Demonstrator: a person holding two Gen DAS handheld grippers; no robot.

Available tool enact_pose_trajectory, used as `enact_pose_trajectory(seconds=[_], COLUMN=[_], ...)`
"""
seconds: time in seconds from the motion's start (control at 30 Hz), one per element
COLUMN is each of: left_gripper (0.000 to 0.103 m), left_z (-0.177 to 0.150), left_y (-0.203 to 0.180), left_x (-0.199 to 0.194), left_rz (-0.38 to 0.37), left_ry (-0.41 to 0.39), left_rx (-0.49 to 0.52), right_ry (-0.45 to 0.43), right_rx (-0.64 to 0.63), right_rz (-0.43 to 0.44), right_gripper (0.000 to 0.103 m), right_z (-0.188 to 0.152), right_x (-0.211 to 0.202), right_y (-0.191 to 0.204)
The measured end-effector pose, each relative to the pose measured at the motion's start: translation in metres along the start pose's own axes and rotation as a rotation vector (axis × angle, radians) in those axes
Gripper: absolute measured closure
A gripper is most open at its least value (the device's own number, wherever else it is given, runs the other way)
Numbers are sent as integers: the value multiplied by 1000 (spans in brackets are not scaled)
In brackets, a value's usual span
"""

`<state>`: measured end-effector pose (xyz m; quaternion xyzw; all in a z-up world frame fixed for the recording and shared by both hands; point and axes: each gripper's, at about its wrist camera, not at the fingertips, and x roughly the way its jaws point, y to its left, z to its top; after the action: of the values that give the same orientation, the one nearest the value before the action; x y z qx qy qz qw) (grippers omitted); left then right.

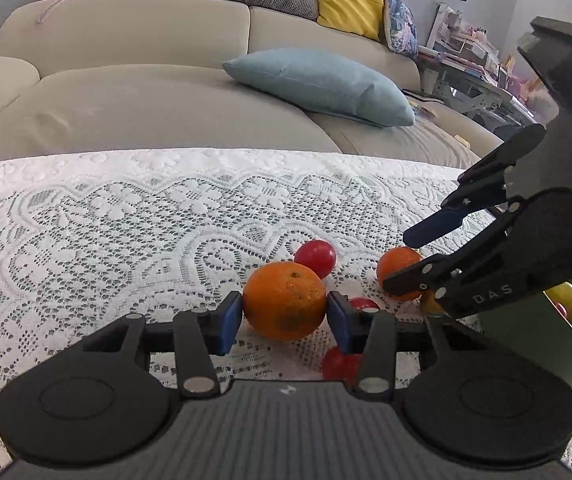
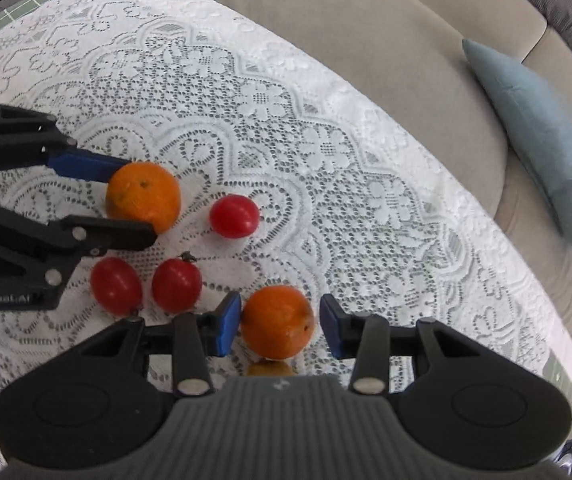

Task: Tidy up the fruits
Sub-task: 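Grasp an orange with the left gripper while the right gripper grasps another orange, then carry both oranges over the green colander and lower them in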

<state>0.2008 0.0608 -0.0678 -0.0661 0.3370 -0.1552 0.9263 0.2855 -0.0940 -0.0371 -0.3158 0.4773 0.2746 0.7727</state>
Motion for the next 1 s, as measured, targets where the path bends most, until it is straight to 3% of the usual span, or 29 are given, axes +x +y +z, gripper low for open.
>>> enact_pose_trajectory(seconds=[0.2,0.47,0.53,0.63,1.0], left_gripper=[51,48,44,49,50], left_z=[0,-2,-4,-6,-4], left_y=[0,4,6,4,-1], left_x=[2,7,9,8,-6], left_rz=[2,-12,-16,-14,22], left_ry=[14,19,35,27,-25], left_rx=[3,-32,-39,-14,-15], right_ry=[61,46,29,-10,-215], right_rx=[-11,-1,8,16,103], right_rz=[5,19,13,8,6], right_gripper=[56,62,62,62,62], right_z=[2,-1,-1,-1,-26], right_x=[10,11,8,-2,-61], right_y=[5,10,10,10,19])
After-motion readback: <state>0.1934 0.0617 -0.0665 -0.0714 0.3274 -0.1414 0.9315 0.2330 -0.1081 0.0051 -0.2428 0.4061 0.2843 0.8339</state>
